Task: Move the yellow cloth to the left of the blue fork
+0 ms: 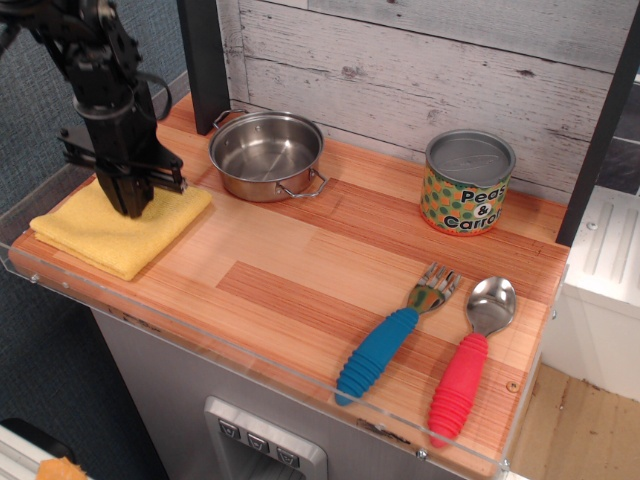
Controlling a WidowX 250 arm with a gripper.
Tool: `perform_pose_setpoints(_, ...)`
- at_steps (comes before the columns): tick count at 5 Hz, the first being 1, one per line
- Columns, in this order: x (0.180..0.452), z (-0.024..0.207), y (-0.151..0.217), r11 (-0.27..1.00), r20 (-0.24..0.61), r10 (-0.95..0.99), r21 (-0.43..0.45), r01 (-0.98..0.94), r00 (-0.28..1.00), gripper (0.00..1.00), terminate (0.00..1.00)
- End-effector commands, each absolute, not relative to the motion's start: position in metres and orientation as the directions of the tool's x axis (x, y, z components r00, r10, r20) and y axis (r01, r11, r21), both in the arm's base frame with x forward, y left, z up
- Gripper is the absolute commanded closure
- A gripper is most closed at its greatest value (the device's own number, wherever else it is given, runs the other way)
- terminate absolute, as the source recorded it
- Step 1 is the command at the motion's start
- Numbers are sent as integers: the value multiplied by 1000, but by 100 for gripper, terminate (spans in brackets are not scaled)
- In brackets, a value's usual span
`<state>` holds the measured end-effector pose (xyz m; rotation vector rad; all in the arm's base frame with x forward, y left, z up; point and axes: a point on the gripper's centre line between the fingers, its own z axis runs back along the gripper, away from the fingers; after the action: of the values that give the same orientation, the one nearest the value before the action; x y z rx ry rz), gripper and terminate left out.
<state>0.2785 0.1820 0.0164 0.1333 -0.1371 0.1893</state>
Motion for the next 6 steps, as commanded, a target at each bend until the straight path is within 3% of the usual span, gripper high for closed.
perform_pose_setpoints(1, 271, 16, 179, 981, 142, 177, 59, -186, 974, 100, 0)
perform_pose_setpoints(5, 270, 18, 117, 982, 158, 180, 21, -186, 971, 100, 0)
perform_pose_setpoints(6, 271, 17, 97, 985, 177, 143, 67, -157, 974, 100, 0)
